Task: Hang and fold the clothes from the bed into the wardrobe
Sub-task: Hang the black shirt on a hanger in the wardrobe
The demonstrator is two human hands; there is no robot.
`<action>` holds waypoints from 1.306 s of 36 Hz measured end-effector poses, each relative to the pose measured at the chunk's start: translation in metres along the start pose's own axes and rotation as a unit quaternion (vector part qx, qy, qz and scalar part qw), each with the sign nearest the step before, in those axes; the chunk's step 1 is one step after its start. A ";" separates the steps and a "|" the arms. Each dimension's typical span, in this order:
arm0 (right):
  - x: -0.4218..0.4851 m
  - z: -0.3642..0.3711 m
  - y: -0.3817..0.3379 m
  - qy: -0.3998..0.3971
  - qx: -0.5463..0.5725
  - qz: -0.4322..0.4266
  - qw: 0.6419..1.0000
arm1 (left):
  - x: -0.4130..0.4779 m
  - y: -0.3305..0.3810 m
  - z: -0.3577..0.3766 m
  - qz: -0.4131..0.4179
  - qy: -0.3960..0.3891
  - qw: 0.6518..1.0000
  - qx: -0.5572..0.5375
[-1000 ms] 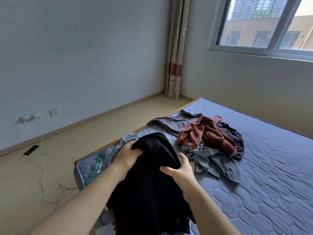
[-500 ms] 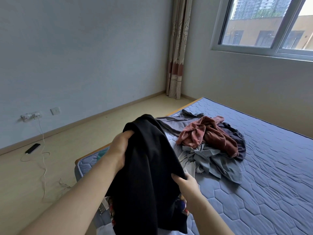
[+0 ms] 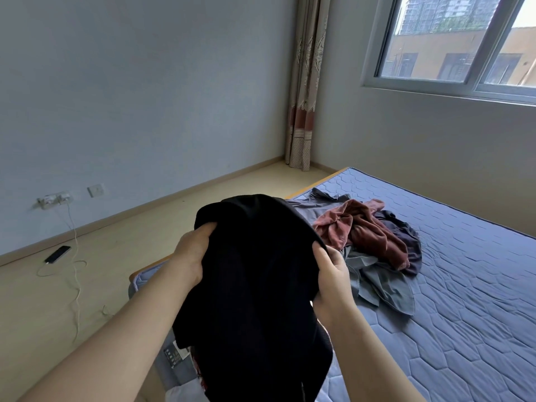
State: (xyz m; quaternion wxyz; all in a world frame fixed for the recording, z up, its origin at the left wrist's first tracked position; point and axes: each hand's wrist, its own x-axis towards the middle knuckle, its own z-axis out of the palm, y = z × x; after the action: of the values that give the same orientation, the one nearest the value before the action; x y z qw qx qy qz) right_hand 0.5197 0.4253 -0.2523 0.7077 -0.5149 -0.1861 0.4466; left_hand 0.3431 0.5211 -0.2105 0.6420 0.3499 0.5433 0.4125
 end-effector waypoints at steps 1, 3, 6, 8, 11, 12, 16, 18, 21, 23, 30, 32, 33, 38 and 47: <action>-0.001 0.000 0.002 -0.003 -0.030 -0.021 0.999 | -0.003 0.002 0.002 -0.018 -0.003 0.999 -0.034; -0.004 0.002 0.008 -0.023 -0.124 -0.078 0.989 | -0.007 0.008 0.006 -0.032 -0.013 0.994 -0.101; -0.007 0.003 0.018 -0.030 -0.292 -0.152 0.944 | -0.010 0.015 0.009 -0.042 -0.038 0.980 -0.190; -0.011 0.003 0.023 -0.037 -0.343 -0.187 0.920 | -0.012 0.020 0.010 -0.053 -0.050 0.966 -0.247; -0.019 0.007 0.027 -0.111 -0.342 -0.197 0.912 | -0.013 0.029 0.012 -0.055 -0.058 0.938 -0.338; -0.022 0.009 0.027 -0.150 -0.333 -0.179 0.913 | -0.014 0.033 0.014 -0.054 -0.058 0.930 -0.359; -0.027 0.020 0.032 -0.211 -0.394 -0.139 0.884 | -0.024 0.043 0.027 -0.019 -0.054 0.909 -0.413; -0.026 0.024 0.031 -0.150 -0.482 -0.169 0.847 | -0.033 0.045 0.032 -0.021 -0.083 0.898 -0.432; -0.018 0.022 0.027 -0.093 -0.451 -0.179 0.870 | -0.037 0.045 0.034 -0.010 -0.105 0.905 -0.411; -0.015 0.020 0.018 -0.066 -0.378 -0.164 0.909 | -0.036 0.046 0.030 0.003 -0.123 0.912 -0.391; -0.005 0.015 -0.019 0.006 -0.231 -0.108 0.967 | -0.018 0.039 0.019 0.116 -0.081 0.978 -0.155; -0.002 0.012 -0.022 0.014 -0.211 -0.079 0.974 | -0.020 0.030 0.017 0.181 -0.136 0.974 -0.007; -0.001 0.012 -0.024 0.018 -0.195 -0.059 0.979 | -0.020 0.024 0.016 0.193 -0.187 0.962 0.057; 0.003 0.015 -0.033 0.019 -0.098 0.023 0.995 | -0.021 -0.012 0.013 0.159 -0.362 0.847 0.355; 0.007 0.016 -0.033 -0.001 -0.026 0.080 0.996 | -0.002 -0.042 0.021 0.286 -0.178 0.793 0.507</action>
State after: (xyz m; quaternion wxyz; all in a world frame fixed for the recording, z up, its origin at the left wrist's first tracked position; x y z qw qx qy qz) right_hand 0.5266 0.4382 -0.2179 0.6560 -0.5460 -0.1567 0.4970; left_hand 0.3700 0.5018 -0.2433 0.3107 0.8320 0.4255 0.1735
